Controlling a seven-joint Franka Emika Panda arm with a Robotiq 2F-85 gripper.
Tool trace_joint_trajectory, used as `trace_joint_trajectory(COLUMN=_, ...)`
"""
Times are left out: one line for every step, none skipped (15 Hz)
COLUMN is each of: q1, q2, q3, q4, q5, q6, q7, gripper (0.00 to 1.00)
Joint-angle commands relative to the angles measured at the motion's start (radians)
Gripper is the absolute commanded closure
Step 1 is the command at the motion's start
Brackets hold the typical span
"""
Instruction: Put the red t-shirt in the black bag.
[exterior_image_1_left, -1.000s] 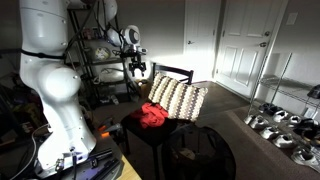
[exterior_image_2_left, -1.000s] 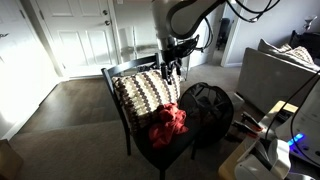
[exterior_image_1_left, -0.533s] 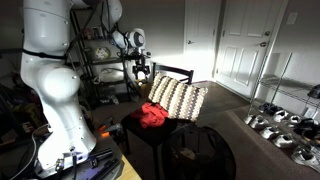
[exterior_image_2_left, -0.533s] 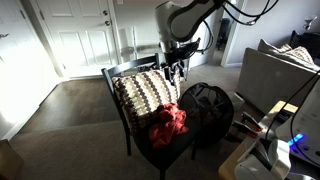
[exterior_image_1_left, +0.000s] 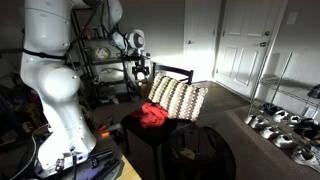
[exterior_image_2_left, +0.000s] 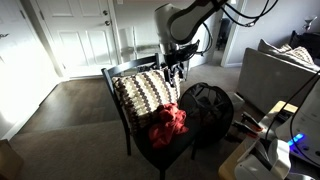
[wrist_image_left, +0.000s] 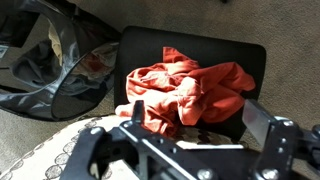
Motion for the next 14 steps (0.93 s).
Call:
trace_joint_trajectory(q1=0.008, q2=0.060, q3=-0.013, q4=0.007, q5=0.008, q6=0.056, q7=-0.007, gripper=0.00)
trace_joint_trajectory(q1=0.007, q2=0.074, q3=-0.016, q4=0.007, q5=0.010, q6=0.073, q7=-0.011, gripper=0.00)
trace_joint_trajectory(q1=0.003, q2=0.094, q3=-0.019, q4=0.003, q5=0.013, q6=0.102, q7=-0.021, gripper=0.00)
trace_joint_trajectory(q1=0.003, q2=0.113, q3=-0.023, q4=0.005, q5=0.016, q6=0.115, q7=-0.022, gripper=0.00)
trace_joint_trajectory(q1=0.001, q2=0.133, q3=-0.029, q4=0.004, q5=0.014, q6=0.138, q7=-0.031, gripper=0.00)
trace_joint_trajectory(q1=0.003, q2=0.150, q3=-0.035, q4=0.005, q5=0.011, q6=0.151, q7=-0.029, gripper=0.00)
trace_joint_trajectory(q1=0.003, q2=0.169, q3=-0.041, q4=0.004, q5=0.008, q6=0.179, q7=-0.036, gripper=0.00)
trace_joint_trajectory(q1=0.004, q2=0.187, q3=-0.047, q4=0.005, q5=0.004, q6=0.198, q7=-0.042, gripper=0.00)
trace_joint_trajectory(q1=0.003, q2=0.207, q3=-0.050, q4=0.010, q5=0.006, q6=0.219, q7=-0.051, gripper=0.00)
trace_joint_trajectory(q1=0.005, q2=0.227, q3=-0.057, q4=0.016, q5=0.000, q6=0.239, q7=-0.057, gripper=0.00)
trace_joint_trajectory(q1=0.003, q2=0.254, q3=-0.059, q4=0.029, q5=0.002, q6=0.258, q7=-0.072, gripper=0.00)
trace_joint_trajectory(q1=0.004, q2=0.274, q3=-0.063, q4=0.038, q5=0.002, q6=0.273, q7=-0.080, gripper=0.00)
trace_joint_trajectory(q1=0.011, q2=0.305, q3=-0.073, q4=0.057, q5=-0.008, q6=0.277, q7=-0.085, gripper=0.00)
trace_joint_trajectory(q1=0.011, q2=0.330, q3=-0.076, q4=0.075, q5=-0.008, q6=0.278, q7=-0.096, gripper=0.00)
